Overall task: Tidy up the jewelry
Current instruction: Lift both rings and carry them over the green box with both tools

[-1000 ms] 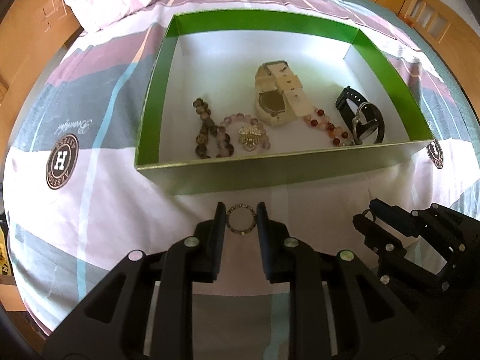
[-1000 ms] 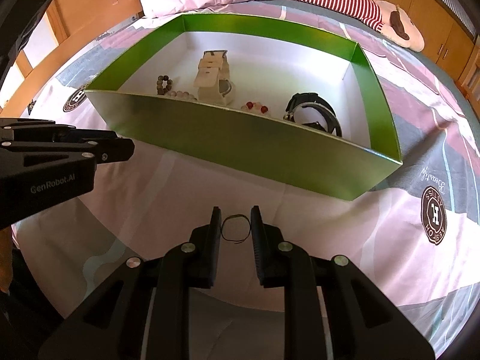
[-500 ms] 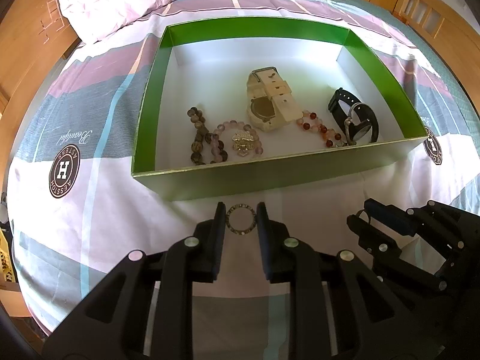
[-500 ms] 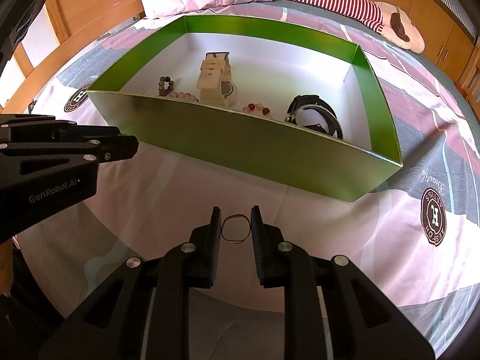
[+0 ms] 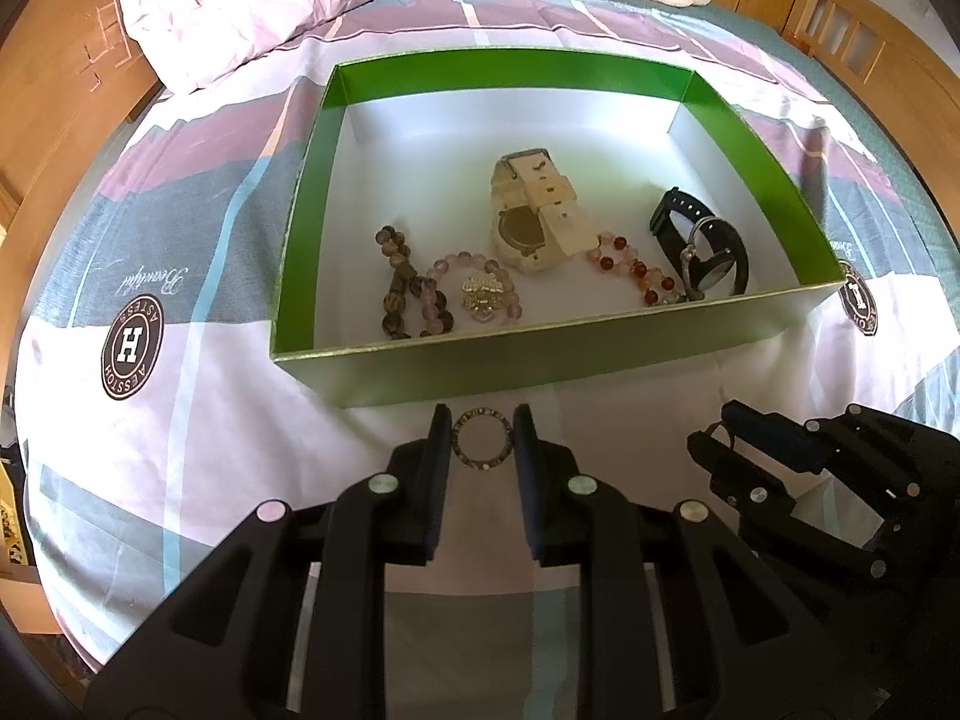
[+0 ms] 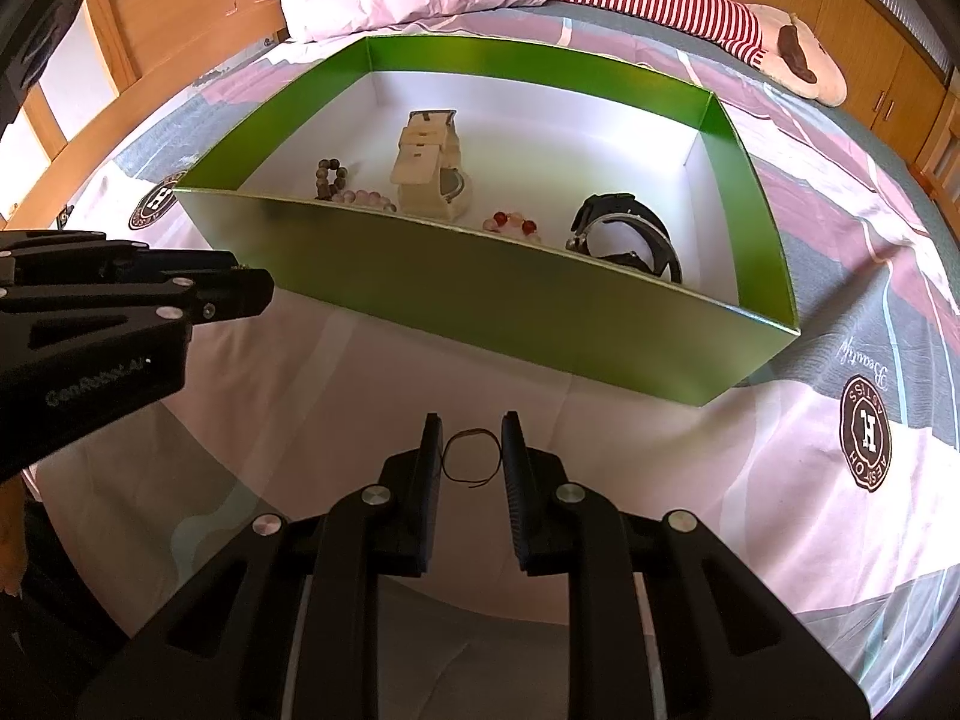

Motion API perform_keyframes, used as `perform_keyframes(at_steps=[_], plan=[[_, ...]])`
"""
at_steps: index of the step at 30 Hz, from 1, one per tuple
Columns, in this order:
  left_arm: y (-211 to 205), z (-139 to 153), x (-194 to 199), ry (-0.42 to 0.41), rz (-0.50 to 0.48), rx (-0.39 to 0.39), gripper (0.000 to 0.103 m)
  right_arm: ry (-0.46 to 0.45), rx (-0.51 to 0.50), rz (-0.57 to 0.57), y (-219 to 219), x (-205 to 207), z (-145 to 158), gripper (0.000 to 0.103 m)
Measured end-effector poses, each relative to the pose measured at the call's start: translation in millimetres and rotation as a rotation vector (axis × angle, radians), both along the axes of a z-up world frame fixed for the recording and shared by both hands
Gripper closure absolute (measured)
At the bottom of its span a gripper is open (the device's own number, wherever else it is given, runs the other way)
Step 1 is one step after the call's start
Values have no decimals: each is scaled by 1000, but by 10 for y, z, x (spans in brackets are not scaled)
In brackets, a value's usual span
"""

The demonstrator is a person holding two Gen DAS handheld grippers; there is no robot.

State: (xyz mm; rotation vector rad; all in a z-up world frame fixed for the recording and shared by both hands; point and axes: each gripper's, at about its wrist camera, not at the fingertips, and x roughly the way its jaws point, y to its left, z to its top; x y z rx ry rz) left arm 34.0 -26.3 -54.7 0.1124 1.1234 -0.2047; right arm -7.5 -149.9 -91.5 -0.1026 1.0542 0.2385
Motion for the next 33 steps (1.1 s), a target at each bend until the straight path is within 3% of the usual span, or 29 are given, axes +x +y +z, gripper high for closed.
perform_keyframes(at_steps=[33], plan=[[4,112,-42,-40,-4,-9,82,-6,7,2,3,-12,21,83]])
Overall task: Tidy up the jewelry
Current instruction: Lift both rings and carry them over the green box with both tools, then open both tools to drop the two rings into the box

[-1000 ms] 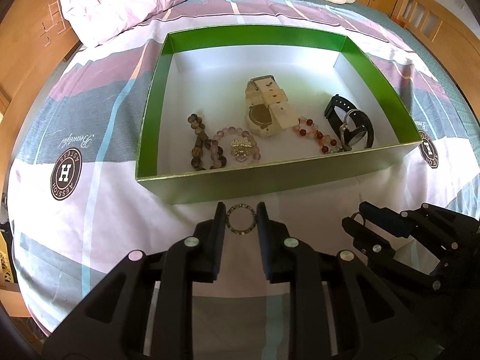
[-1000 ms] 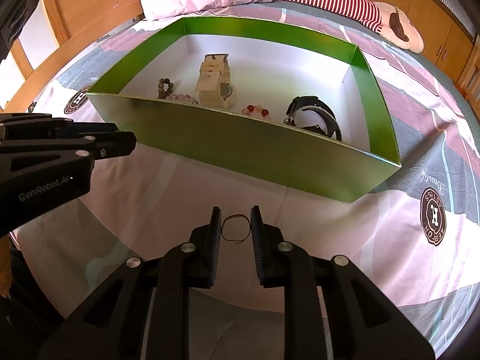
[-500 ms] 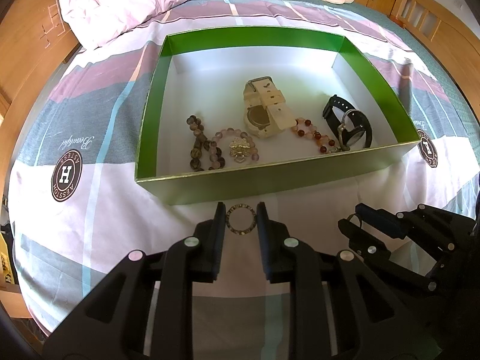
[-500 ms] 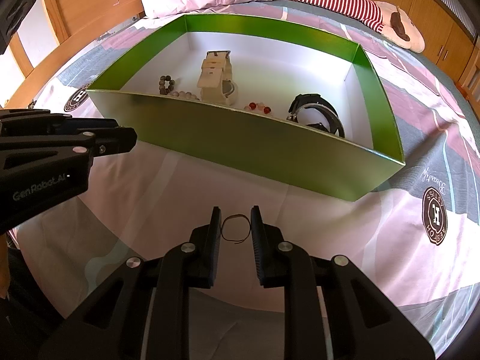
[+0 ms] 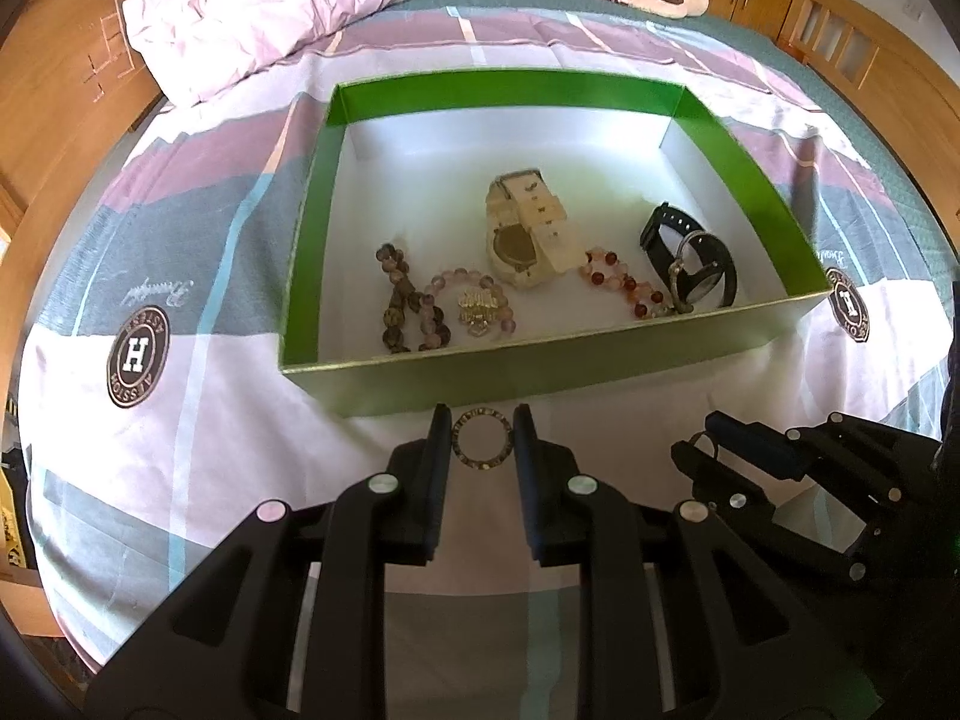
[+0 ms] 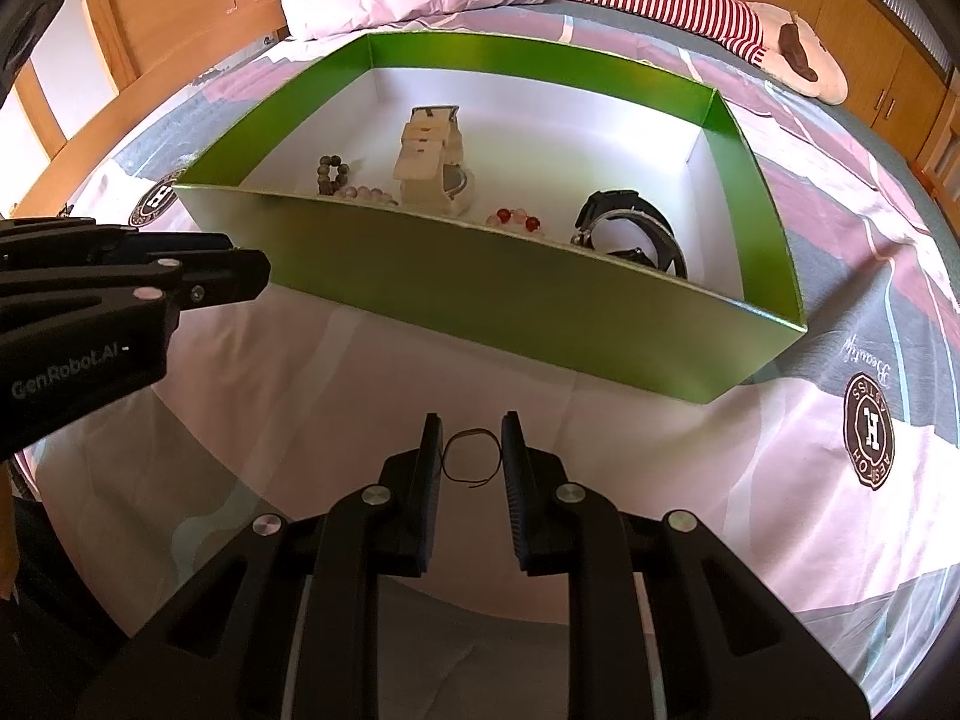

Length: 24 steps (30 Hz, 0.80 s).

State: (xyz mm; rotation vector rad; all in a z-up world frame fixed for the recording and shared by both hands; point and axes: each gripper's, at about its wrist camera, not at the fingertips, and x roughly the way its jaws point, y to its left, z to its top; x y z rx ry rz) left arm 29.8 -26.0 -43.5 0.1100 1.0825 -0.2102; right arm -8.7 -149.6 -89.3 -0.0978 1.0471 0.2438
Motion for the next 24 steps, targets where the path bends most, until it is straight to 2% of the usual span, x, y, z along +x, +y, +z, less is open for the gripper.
perform_keyframes(at_steps=[6,10,16,19,24], plan=[[82,298,-40,-80,-10,-70,82,-97,21,17,-7,-101,354,83],[208,477,14,-132,9,-125,82,-165,75,23,-59,-139,546,83],[285,646,214,-179,49,-137,82,-205,113,-48,-211,153,760,83],[266,642,341,-196,63,-122,82,-197,127,-91,-267,419,745,83],[221,499,535,-163,86,-103,82,-163,95,-138,-309,690,533,83]])
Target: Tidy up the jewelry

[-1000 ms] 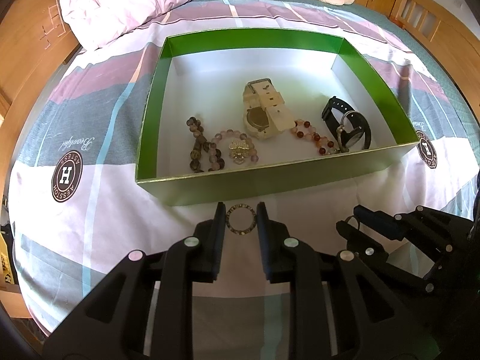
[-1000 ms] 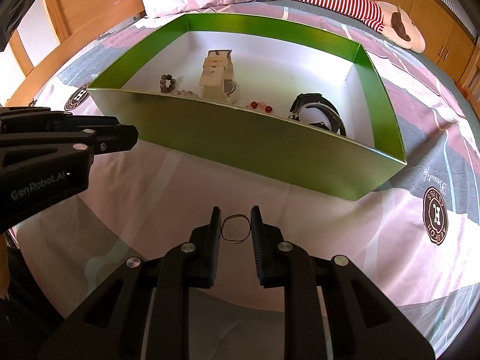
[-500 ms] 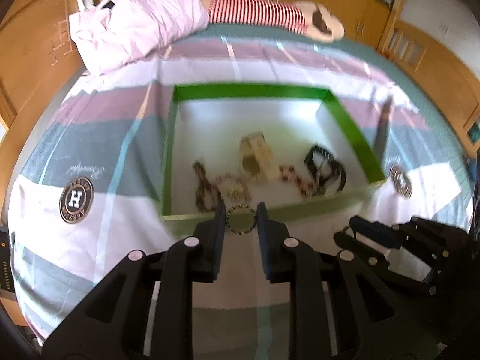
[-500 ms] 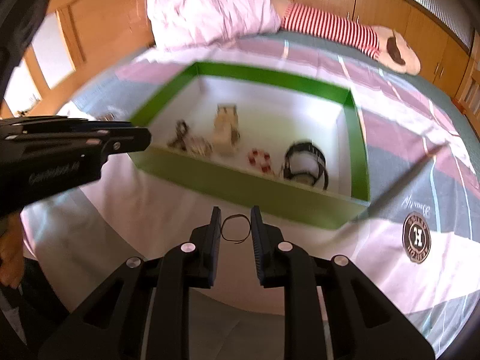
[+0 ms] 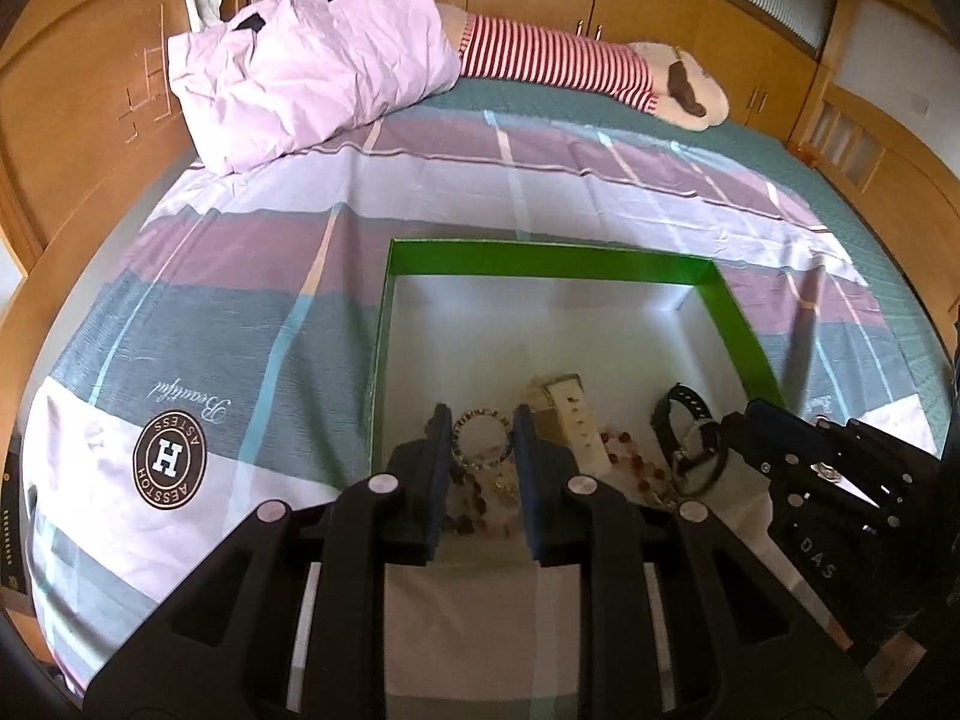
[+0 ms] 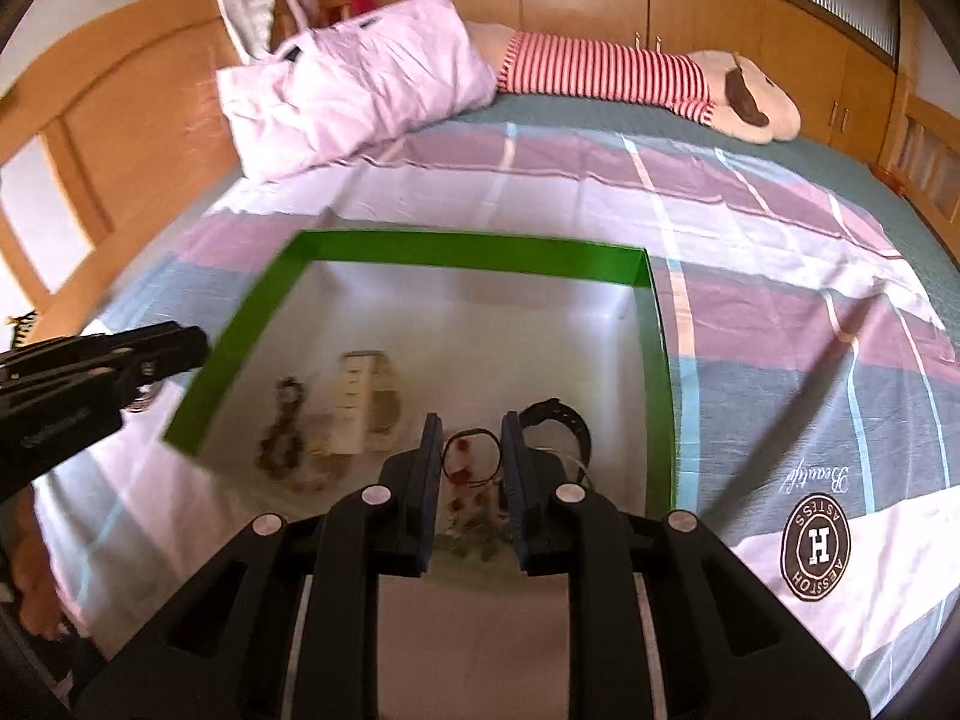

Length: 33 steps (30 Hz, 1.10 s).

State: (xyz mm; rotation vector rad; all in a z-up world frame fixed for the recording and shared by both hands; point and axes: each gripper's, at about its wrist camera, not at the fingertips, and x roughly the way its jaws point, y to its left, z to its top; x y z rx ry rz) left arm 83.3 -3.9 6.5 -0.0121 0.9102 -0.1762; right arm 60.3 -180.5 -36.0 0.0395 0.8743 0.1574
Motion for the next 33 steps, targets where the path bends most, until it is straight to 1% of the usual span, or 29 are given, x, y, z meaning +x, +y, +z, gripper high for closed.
perform_keyframes(at_steps=[4,5,6,7,8,9,10,11,12,13,14,16,19,23,25,28,33], plan=[[-47,-108,149,20,6,27,82,25,19,-12,-59,77,-110,83],[-52,-131,175,29,10,31,81,21,17,-17,-69,74,-106,80],[-52,-150,190,35,15,33,77,18,15,-24,-79,72,-99,74],[-52,-163,199,38,20,36,67,7,21,-37,-103,60,-71,59],[-52,-163,194,36,22,38,61,-9,29,-49,-125,41,-41,45],[-50,-148,181,26,28,46,50,-27,40,-62,-151,9,-3,40],[-47,-131,170,17,30,48,44,-37,49,-68,-167,-10,26,33],[-43,-104,153,7,31,46,42,-44,60,-71,-184,-25,52,28],[-39,-81,137,0,29,38,36,-54,74,-76,-205,-50,89,26],[-35,-69,129,-4,30,35,29,-60,79,-81,-214,-69,107,21],[-30,-57,116,-10,33,32,26,-68,82,-88,-227,-93,128,16],[-32,-50,107,-7,35,29,20,-82,80,-105,-248,-147,156,11],[-25,-63,100,14,37,10,16,-74,69,-120,-264,-204,153,6],[-21,-50,85,30,35,3,13,-75,38,-117,-244,-265,138,6],[-16,-34,77,30,40,3,8,-68,27,-111,-223,-269,125,6],[-9,-22,70,31,41,0,4,-63,31,-111,-213,-268,109,6],[12,-40,81,51,42,-2,3,-53,20,-103,-179,-264,86,6]])
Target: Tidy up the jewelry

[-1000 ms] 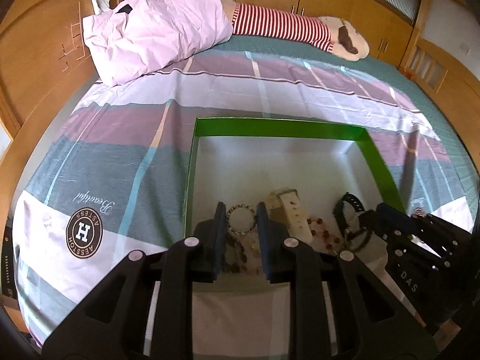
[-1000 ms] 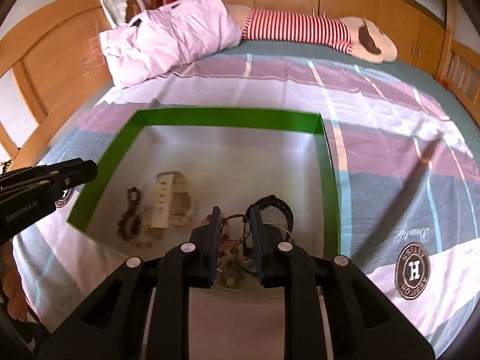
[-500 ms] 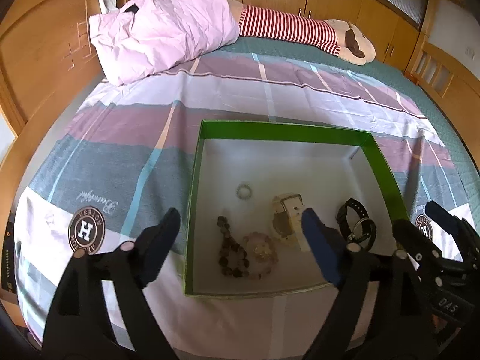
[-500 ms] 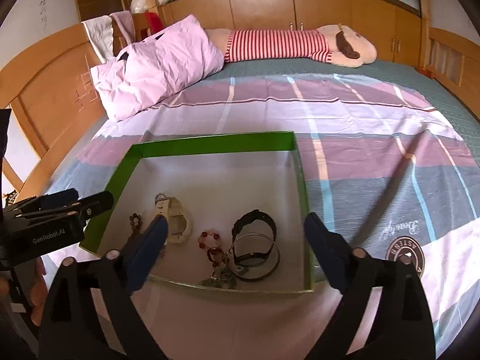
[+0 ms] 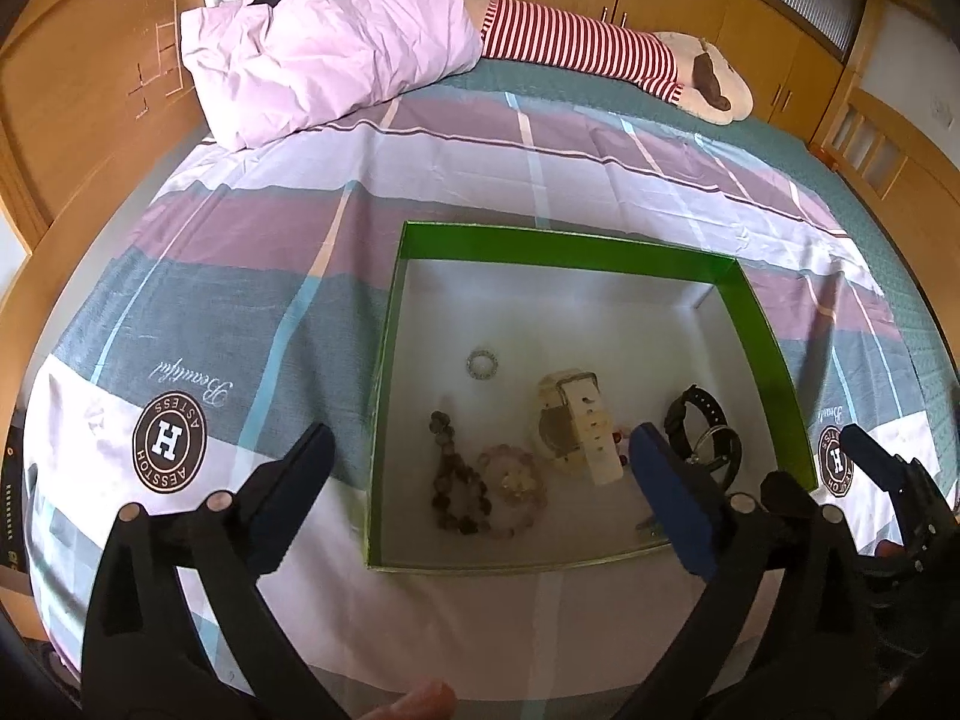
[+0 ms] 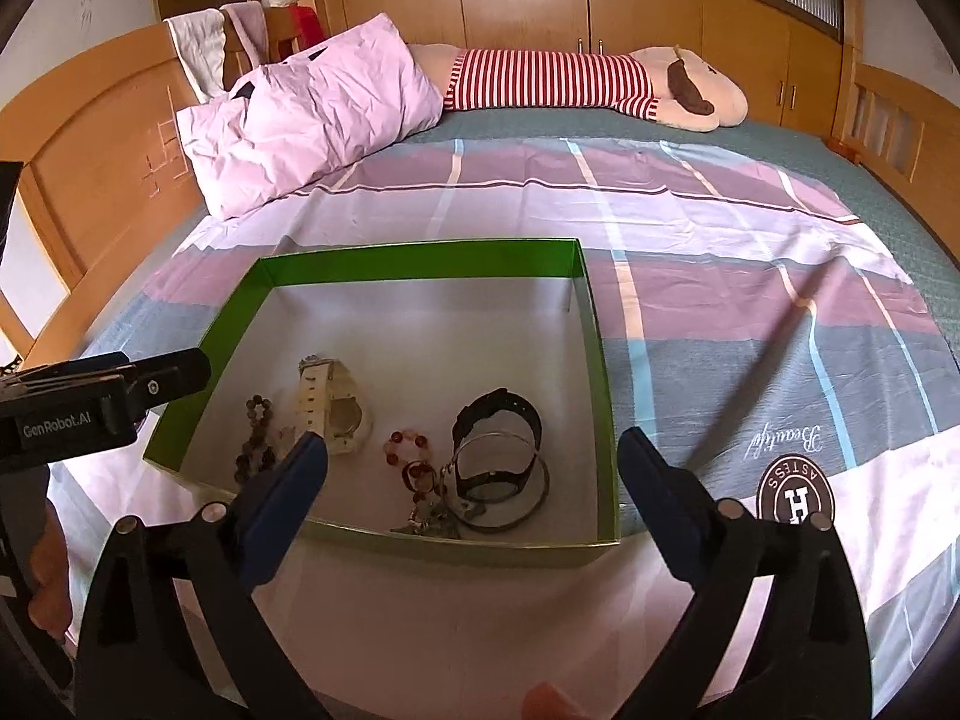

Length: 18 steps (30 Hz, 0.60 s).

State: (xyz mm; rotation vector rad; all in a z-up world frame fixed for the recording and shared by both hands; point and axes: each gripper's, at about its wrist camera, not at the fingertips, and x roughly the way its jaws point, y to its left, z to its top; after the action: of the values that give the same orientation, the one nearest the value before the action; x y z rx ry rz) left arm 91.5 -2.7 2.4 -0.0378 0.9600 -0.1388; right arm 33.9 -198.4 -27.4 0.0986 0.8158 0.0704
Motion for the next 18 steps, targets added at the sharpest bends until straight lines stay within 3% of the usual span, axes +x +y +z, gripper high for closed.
perform_keyframes(at_steps=[18], plan=[[-77,-36,-11,11,-30,37,2,9,-14,2,35,-11,-22,1]])
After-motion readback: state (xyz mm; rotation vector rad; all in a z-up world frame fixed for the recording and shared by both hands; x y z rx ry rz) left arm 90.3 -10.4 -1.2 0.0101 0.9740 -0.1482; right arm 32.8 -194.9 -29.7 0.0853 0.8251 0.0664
